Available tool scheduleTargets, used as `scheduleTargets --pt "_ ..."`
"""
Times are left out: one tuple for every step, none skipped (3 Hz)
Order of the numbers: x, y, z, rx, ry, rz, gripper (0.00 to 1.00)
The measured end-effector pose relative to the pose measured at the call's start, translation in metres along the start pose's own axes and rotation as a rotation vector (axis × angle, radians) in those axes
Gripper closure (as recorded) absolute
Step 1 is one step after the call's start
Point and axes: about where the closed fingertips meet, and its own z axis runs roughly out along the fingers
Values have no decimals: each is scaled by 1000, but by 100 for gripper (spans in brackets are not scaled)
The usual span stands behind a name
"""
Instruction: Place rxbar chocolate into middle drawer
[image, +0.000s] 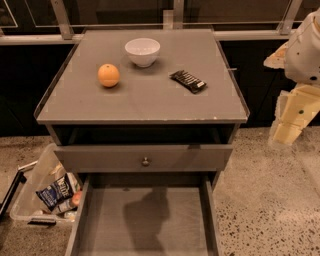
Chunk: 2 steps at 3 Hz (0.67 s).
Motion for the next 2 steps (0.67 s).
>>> scheduleTargets --pt "0 0 0 0 0 0 0" --pt "-26 -14 -7 44 -16 -32 0"
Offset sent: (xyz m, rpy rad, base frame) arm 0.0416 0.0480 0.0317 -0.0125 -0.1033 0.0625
